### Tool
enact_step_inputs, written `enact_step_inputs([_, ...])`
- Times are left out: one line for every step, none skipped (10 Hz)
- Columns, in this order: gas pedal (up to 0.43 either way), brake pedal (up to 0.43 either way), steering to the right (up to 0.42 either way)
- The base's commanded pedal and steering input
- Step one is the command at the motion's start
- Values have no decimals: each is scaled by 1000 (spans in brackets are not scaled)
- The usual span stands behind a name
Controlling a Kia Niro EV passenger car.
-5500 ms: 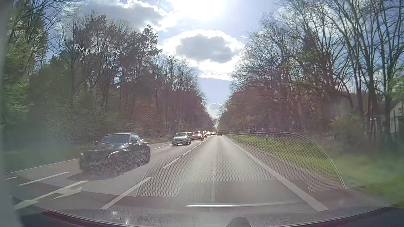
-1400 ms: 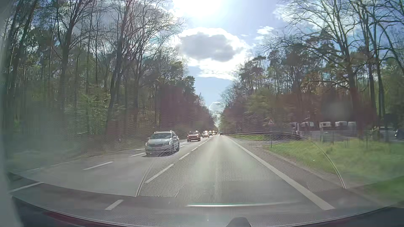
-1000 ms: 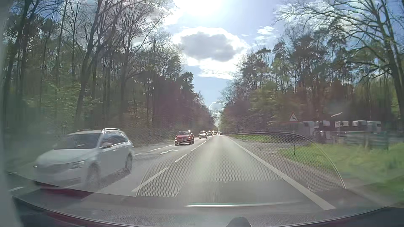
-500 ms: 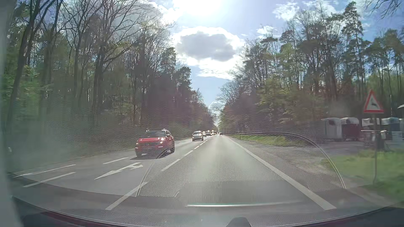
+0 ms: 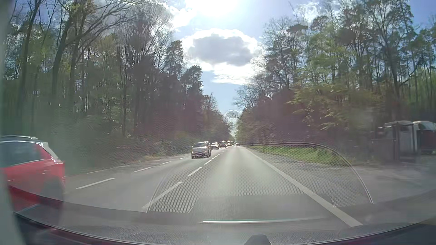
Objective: Follow the waypoints while adhering to traffic rules and regulations
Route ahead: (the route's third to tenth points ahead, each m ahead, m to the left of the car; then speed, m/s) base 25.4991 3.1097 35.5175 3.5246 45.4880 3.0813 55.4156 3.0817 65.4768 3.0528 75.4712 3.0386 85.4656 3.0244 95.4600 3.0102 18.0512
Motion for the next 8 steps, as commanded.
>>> enact_step_inputs([0, 0, -2])
enact_step_inputs([0, 0, -2])
enact_step_inputs([0, 0, -2])
enact_step_inputs([0, 0, -2])
enact_step_inputs([0, 0, -2])
enact_step_inputs([0, 0, -2])
enact_step_inputs([0, 0, -1])
enact_step_inputs([0, 0, -2])
